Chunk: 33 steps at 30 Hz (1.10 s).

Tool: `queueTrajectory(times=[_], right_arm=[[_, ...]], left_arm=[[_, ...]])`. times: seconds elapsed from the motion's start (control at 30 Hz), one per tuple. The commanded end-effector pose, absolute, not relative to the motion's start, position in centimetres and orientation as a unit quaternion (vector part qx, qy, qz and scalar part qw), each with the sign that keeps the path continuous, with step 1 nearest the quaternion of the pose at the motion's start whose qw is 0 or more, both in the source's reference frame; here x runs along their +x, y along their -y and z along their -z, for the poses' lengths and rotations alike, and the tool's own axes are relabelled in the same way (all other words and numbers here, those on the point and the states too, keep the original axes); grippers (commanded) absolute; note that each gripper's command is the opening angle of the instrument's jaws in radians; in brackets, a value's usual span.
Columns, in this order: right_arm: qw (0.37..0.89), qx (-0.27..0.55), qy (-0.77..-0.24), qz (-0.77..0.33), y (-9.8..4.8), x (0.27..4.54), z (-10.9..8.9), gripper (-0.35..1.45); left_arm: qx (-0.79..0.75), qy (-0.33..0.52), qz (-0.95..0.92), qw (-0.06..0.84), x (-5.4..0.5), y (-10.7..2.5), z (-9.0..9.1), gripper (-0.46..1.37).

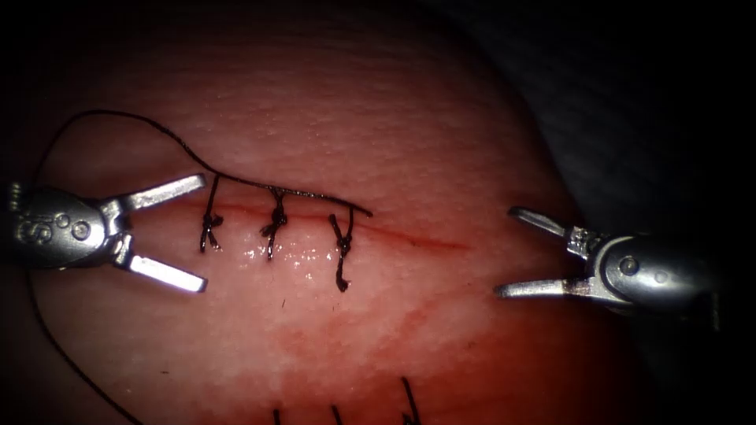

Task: Wound Closure
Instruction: Set the cut suture end down from the left hand, then pull on the suture with the left driver to pull the needle into view

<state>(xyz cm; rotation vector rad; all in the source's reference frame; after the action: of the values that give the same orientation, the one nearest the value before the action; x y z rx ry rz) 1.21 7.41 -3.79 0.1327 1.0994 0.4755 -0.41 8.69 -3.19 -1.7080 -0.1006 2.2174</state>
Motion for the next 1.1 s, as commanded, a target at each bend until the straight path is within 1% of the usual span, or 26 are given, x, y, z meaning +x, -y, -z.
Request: queueTrajectory(times=[0.03,0.47,0.7,0.83,1.1], right_arm=[[0.824,0.064,-0.517,-0.223,-7.41,1.21,3.79,0.95],[0.824,0.064,-0.517,-0.223,-7.41,1.21,3.79,0.93],[0.824,0.063,-0.516,-0.225,-7.42,1.23,3.78,0.92],[0.824,0.063,-0.516,-0.224,-7.41,1.23,3.78,0.92],[0.824,0.063,-0.516,-0.224,-7.41,1.23,3.77,0.92]], left_arm=[[-0.593,0.03,-0.786,0.174,-0.39,-8.67,3.2,0.77],[-0.52,0.007,-0.83,0.202,0.12,-8.42,3.57,0.81],[-0.476,0.002,-0.855,0.205,0.38,-8.31,3.63,0.75],[-0.465,0.009,-0.862,0.2,0.41,-8.26,3.62,0.74],[-0.459,0.071,-0.874,0.144,0.29,-7.82,3.55,0.73]])
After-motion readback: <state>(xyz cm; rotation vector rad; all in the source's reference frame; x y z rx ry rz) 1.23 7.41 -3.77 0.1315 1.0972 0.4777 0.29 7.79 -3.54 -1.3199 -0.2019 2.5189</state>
